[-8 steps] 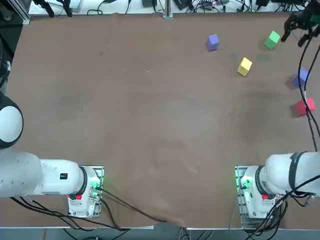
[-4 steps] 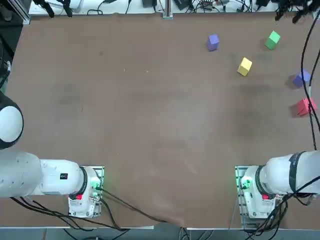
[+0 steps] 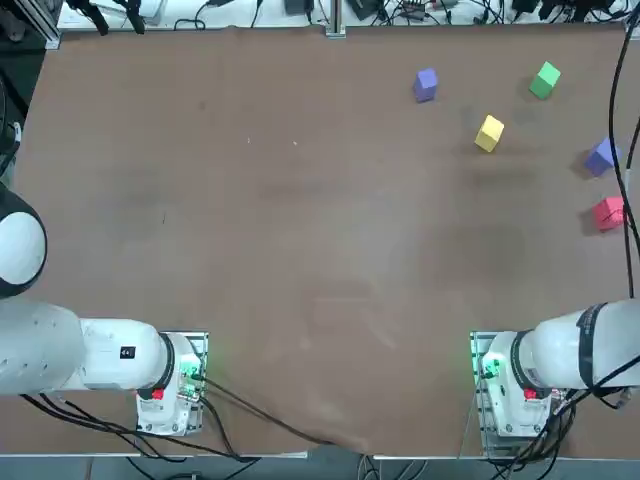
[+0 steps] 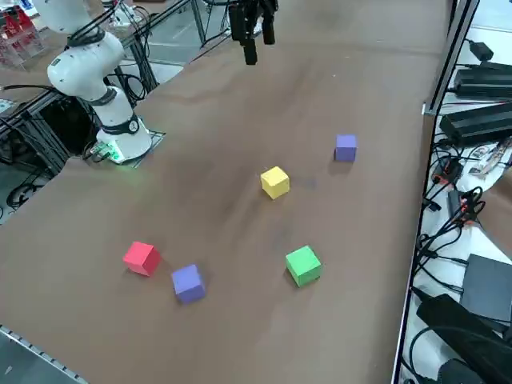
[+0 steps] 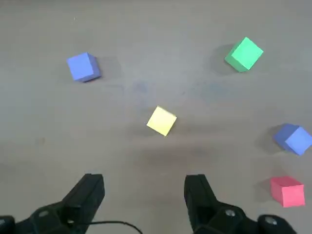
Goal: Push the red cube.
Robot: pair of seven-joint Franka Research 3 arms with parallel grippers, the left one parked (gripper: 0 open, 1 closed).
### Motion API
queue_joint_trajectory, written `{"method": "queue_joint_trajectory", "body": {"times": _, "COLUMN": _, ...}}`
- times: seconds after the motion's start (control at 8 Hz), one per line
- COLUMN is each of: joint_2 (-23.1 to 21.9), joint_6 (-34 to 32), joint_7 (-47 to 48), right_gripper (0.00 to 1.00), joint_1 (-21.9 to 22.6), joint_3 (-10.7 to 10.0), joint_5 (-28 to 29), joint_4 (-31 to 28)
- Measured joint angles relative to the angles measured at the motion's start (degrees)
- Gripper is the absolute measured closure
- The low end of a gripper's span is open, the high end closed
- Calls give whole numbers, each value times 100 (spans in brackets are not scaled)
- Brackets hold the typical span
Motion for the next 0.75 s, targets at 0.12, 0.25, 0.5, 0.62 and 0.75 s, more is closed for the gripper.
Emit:
{"method": "queue_joint_trajectory", "body": {"times": 0.12, "joint_2": -1, "joint_6": -18, "joint_7": 0, "right_gripper": 0, "joint_1": 50, "joint_3": -5, "joint_5": 2, "joint_4": 2}}
{"method": "queue_joint_trajectory", "body": {"times": 0.25, "joint_2": -7, "joint_6": -31, "joint_7": 2, "right_gripper": 0, "joint_1": 128, "joint_3": -9, "joint_5": 2, "joint_4": 2}}
{"method": "queue_joint_trajectory", "body": {"times": 0.5, "joint_2": -82, "joint_6": -79, "joint_7": 3, "right_gripper": 0, "joint_1": 209, "joint_3": -25, "joint_5": 2, "joint_4": -53}}
{"method": "queue_joint_trajectory", "body": {"times": 0.62, "joint_2": -152, "joint_6": -91, "joint_7": 3, "right_gripper": 0, "joint_1": 212, "joint_3": -34, "joint_5": 2, "joint_4": -119}}
{"method": "queue_joint_trajectory", "body": {"times": 0.75, "joint_2": -218, "joint_6": -102, "joint_7": 1, "right_gripper": 0, "joint_1": 211, "joint_3": -54, "joint_5": 1, "joint_4": -161}}
